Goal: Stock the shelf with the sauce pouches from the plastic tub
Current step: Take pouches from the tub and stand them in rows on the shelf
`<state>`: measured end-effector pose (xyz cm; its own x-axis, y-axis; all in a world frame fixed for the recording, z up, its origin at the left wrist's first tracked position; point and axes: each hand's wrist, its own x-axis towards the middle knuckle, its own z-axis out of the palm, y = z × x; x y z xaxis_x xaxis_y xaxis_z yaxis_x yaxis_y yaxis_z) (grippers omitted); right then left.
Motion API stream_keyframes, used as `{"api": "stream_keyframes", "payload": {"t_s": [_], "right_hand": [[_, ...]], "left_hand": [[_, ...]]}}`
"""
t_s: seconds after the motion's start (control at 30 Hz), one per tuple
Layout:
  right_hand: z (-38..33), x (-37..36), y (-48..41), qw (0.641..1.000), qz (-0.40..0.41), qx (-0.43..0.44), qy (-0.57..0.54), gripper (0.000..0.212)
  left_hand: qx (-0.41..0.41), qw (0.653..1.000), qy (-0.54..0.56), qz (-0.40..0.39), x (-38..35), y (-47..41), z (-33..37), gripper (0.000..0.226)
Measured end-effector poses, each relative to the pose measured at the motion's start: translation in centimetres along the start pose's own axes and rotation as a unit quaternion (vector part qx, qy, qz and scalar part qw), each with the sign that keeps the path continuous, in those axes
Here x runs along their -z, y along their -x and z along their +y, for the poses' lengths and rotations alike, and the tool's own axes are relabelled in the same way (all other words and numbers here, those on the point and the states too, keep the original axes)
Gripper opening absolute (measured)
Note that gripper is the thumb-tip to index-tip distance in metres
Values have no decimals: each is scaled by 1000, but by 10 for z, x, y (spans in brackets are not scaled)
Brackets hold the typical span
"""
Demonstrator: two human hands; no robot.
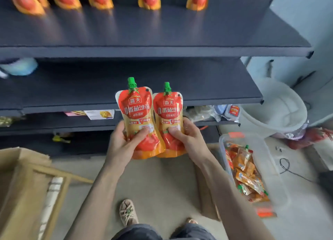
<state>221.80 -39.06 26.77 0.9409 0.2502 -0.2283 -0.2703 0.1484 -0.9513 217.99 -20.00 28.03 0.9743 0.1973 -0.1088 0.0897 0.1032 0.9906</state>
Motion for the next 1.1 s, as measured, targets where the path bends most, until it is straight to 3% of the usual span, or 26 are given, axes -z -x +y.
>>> {"api": "stream_keyframes", "payload": {"t_s": [0.27, 0.57, 0.9, 1.1], "right_hand": [[-27, -153, -81, 998, -27, 56, 23, 33], [-81, -255, -172, 986, -16, 154, 67, 23], [-131, -312, -301, 977, -2, 204, 63, 24], [-142, -332, -369, 973, 8, 219, 78, 23]], "left_hand": [[-64, 996, -46, 45, 148, -66, 64, 43], [-106, 989, -44, 97, 230, -149, 126, 52], [-126, 986, -16, 107, 286, -281, 166, 29], [-151, 985, -15, 86, 315, -347, 174, 31]]}}
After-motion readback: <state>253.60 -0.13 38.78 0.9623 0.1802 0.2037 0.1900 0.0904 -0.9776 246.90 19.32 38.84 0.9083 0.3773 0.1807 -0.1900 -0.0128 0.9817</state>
